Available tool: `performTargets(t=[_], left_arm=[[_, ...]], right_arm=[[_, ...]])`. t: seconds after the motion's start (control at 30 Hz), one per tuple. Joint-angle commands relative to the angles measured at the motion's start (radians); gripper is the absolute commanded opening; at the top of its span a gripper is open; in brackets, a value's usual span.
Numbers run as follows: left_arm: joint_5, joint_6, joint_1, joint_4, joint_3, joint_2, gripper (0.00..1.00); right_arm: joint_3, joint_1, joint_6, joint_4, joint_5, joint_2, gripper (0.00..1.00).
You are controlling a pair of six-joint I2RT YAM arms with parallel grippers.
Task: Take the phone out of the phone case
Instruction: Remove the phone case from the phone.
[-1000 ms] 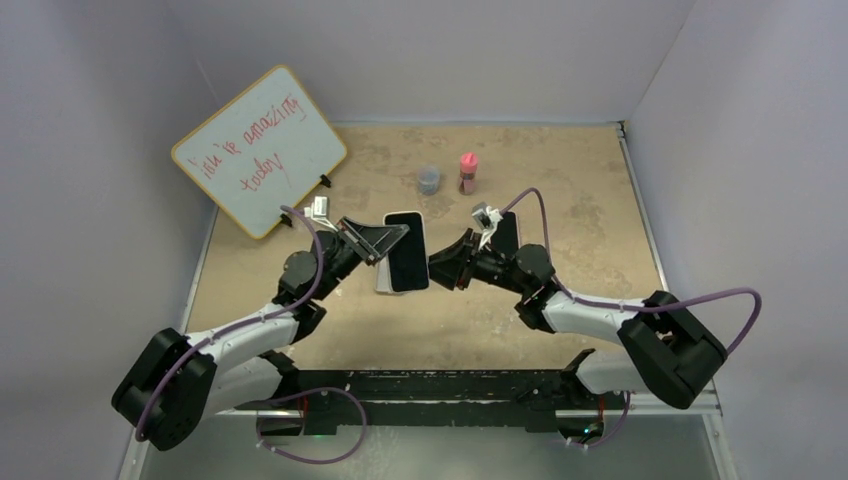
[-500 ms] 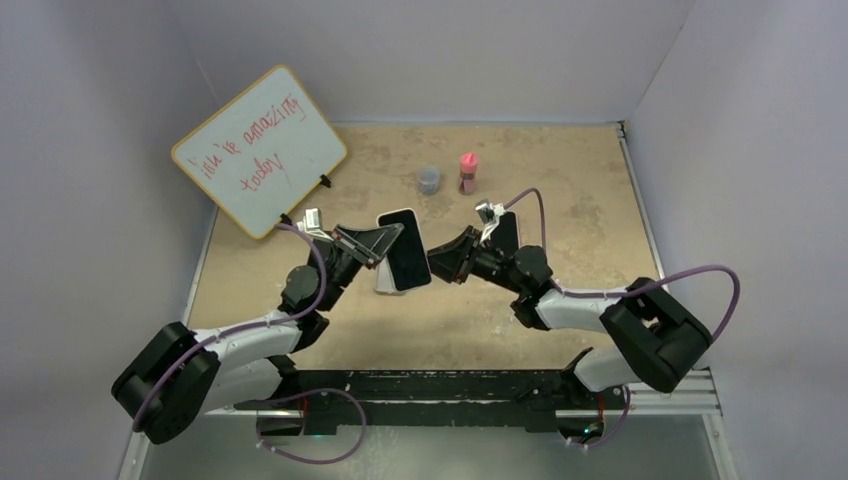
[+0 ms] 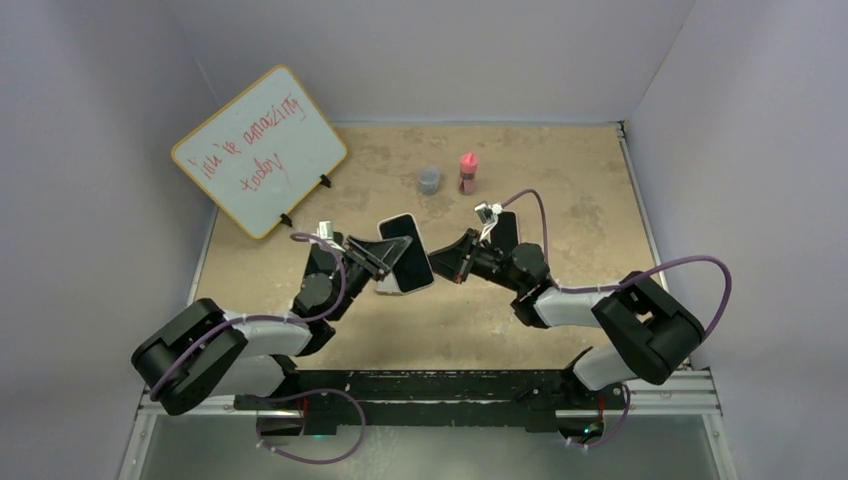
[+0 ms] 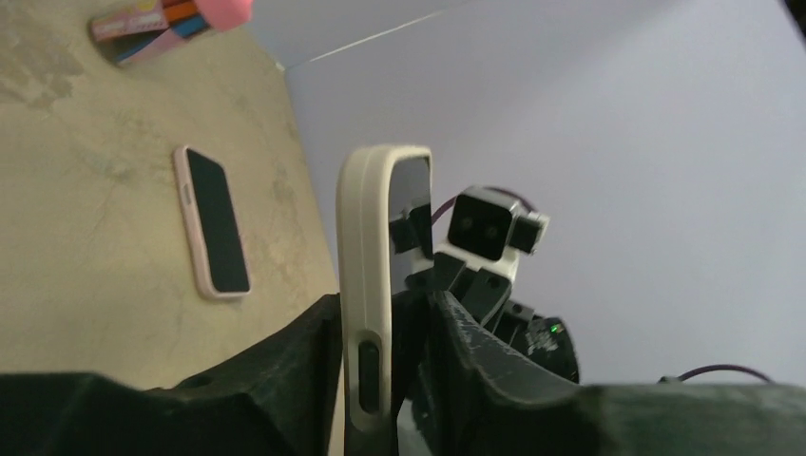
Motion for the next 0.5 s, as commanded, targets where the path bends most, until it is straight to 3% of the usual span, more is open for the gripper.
performTargets(t=[0.0, 0.2, 0.47], left_arm=[[0.083, 0.105, -0.042, -0.166, -0.035, -0.048, 0.43], [0.025, 0.29, -0.041, -0.511, 0.001, -0.208, 0.65], [-0.083, 0.682, -0.042, -1.073, 0.227, -0.338, 0.7]], right_arm=[[0.017, -0.013, -0.005, 0.037, 0.056, -0.049, 0.0], [-0.011, -0.049, 0.026, 0.018, 0.044, -0.021, 0.0], [0.015, -0.067, 0.017, -0.148, 0.044, 0.017, 0.0]])
